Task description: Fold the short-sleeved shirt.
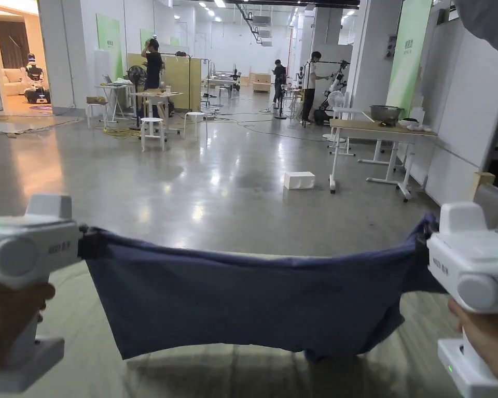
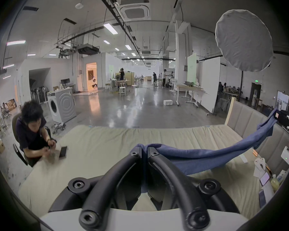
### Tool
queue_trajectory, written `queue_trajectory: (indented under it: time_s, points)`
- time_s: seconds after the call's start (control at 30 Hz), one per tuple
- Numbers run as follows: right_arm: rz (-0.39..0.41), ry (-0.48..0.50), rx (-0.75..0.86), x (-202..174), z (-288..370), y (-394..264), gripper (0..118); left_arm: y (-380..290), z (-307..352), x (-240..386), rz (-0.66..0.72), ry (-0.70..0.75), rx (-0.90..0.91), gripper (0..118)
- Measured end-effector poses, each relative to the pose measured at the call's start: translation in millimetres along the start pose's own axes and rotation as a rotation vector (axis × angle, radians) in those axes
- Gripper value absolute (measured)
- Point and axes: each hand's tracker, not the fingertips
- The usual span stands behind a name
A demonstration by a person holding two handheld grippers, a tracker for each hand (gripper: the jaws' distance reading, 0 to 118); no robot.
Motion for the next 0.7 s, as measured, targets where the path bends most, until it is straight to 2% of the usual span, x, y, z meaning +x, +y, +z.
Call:
queue_trajectory:
  time_s: [0.23, 0.47, 0.63, 0.7]
  points:
    - [-0.030, 0.030, -0.076, 0.6, 78.9, -62.7, 4, -95.0, 63.0, -9.9, 0.026, -0.022, -0.058, 6]
    - [-0.063, 0.053, -0.154, 5.3, 151.2, -110.8, 4, -160.8, 110.3, -18.7, 0.059, -0.046, -0.127, 6]
    - [-0.041, 0.090, -0.247, 3.9, 192.3, -145.7, 4, -196.7, 134.1, -16.5, 0.061, -0.053, -0.201, 6]
    - [0.007, 0.106, -0.330, -0.5, 202.4, -165.2, 4, -218.0, 136.2, -20.9, 0.073, -0.044, -0.248, 6]
